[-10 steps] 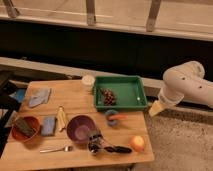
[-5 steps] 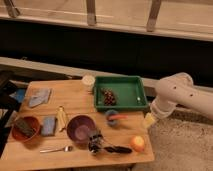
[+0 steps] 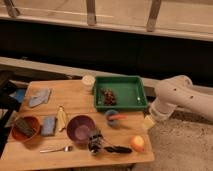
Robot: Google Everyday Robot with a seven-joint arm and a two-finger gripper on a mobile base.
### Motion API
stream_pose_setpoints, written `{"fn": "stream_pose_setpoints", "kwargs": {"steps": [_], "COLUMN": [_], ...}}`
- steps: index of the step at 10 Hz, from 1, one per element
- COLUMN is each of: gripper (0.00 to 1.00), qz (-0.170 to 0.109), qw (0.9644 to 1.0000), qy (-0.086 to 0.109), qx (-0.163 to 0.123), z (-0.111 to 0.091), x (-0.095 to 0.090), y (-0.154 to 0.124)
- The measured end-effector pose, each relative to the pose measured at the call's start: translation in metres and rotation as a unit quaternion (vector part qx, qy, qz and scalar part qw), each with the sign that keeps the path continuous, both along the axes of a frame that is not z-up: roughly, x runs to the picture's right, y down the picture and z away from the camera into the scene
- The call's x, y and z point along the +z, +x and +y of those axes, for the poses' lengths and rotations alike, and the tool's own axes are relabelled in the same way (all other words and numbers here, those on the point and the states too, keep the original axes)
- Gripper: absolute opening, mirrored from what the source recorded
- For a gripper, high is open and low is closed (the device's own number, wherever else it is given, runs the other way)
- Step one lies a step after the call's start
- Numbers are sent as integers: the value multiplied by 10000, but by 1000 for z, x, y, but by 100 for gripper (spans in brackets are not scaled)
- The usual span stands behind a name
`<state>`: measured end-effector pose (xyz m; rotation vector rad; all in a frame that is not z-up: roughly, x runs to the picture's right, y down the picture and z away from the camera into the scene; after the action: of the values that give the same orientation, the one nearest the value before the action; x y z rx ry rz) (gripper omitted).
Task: Place apple in purple bowl
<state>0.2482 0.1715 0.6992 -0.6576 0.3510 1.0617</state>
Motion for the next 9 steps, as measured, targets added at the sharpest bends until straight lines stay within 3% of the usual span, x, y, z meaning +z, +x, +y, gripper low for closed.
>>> {"fn": "stream_pose_setpoints", "kwargs": {"steps": [4, 9], "gripper": [80, 80], "qz": [-112, -306], "qw": [9994, 9976], "qy": [-298, -576], "qx": [101, 216], "z": [22, 46], "x": [20, 25], "y": [-28, -49]}}
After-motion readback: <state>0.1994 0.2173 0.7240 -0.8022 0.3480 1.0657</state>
